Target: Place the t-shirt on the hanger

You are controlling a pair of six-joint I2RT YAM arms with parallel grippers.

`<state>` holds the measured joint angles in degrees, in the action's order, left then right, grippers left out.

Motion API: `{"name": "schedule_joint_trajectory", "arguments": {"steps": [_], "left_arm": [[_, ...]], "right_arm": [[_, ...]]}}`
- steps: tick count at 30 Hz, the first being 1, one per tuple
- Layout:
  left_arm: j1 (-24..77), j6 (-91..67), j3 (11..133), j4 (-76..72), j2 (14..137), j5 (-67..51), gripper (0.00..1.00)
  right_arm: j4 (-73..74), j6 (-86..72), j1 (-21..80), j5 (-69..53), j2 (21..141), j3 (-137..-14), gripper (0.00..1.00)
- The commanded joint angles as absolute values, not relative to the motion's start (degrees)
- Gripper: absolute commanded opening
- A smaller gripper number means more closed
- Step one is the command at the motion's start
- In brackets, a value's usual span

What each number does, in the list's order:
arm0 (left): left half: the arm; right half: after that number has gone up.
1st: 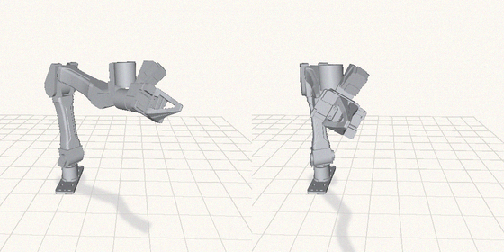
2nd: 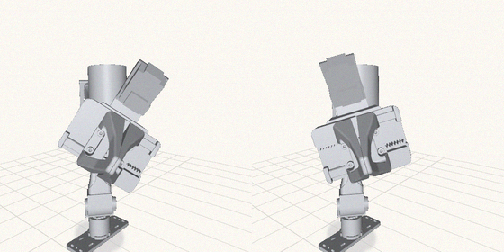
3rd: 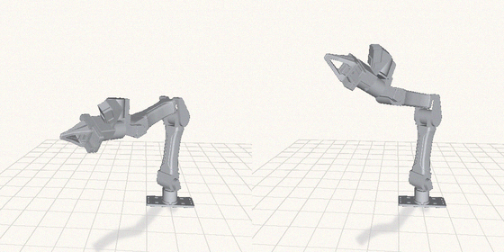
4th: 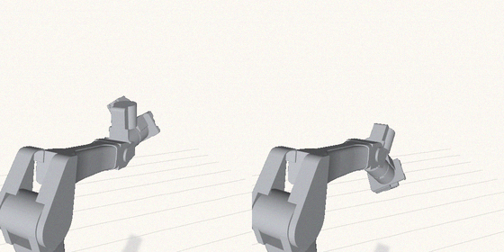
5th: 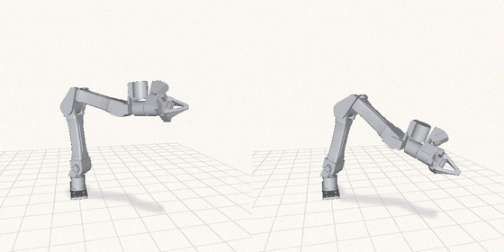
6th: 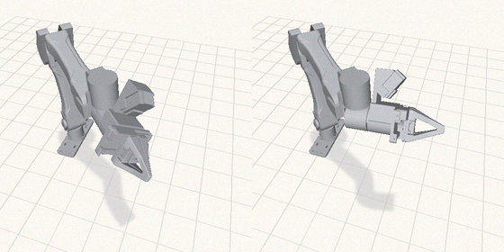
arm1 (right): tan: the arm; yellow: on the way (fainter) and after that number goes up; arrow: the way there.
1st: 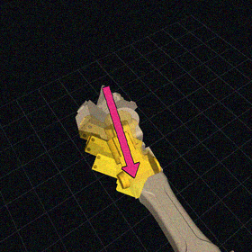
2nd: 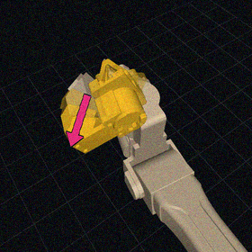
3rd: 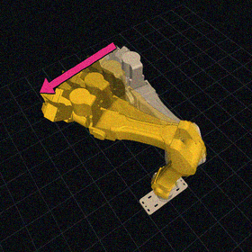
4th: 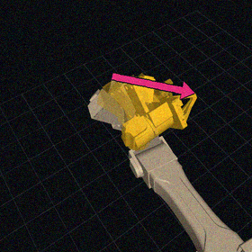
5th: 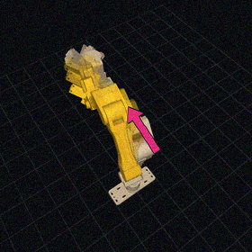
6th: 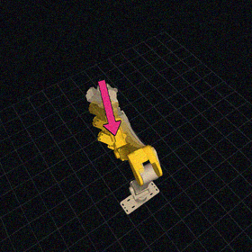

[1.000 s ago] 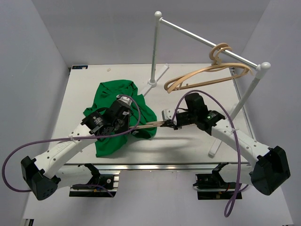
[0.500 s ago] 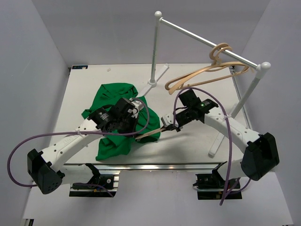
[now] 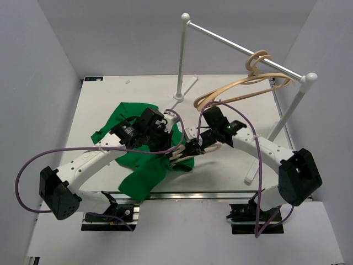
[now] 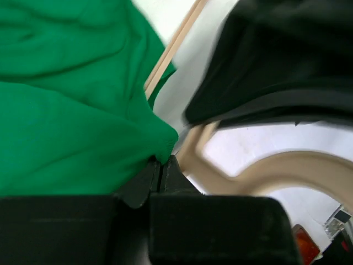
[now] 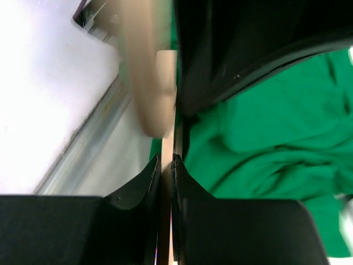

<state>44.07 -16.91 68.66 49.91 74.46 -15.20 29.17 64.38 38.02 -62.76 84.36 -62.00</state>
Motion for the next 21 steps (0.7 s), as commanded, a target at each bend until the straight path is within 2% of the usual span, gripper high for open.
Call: {"name": "schedule_joint_trajectory", "arguments": {"steps": [1, 2, 4, 6, 7, 8, 10, 14, 16, 20, 21], "left_arm": [[44.12, -15.82, 71.19, 42.99, 74.62, -20.21, 0.06], [44.12, -15.82, 71.19, 42.54, 74.88, -20.56, 0.10], [44.21, -15.82, 71.72, 42.63, 75.41, -20.39, 0.42], [44.12, -16.17, 71.89, 42.71, 74.36, -18.99, 0.67], [44.12, -16.35, 72.07, 42.98, 73.83, -18.20, 0.95], [44.12, -16.61, 72.16, 43.15, 73.05, -15.84, 0.98], [44.21, -17.57, 72.95, 45.16, 70.41, -12.24, 0.98], [44.12, -20.38, 75.06, 49.74, 64.96, 4.43, 0.98], [44.12, -20.22, 74.80, 49.66, 61.46, 7.89, 0.98], [44.03, -23.29, 73.74, 45.89, 56.61, 19.84, 0.98], [44.03, -21.55, 72.78, 39.88, 55.73, 22.04, 0.98]], "right_arm": [[-5.31, 34.68, 39.72, -63.03, 80.16, -54.51, 0.00], [-8.06, 31.93, 39.81, -61.02, 79.11, -51.80, 0.00], [-11.59, 28.04, 39.73, -58.98, 78.58, -50.37, 0.00], [-13.18, 25.16, 39.81, -56.43, 78.66, -49.57, 0.00], [-13.10, 24.79, 39.81, -55.90, 79.10, -49.57, 0.00], [-13.36, 24.35, 39.81, -55.46, 79.71, -49.48, 0.00], [-14.15, 23.12, 39.81, -55.11, 80.24, -49.04, 0.00], [-15.89, 22.50, 39.73, -53.27, 79.20, -47.73, 0.00], [-17.48, 21.45, 39.73, -53.17, 78.23, -46.50, 0.00], [-19.42, 18.38, 39.11, -51.42, 77.08, -46.14, 0.00], [-20.55, 17.50, 38.85, -51.24, 77.17, -46.23, 0.00]]}}
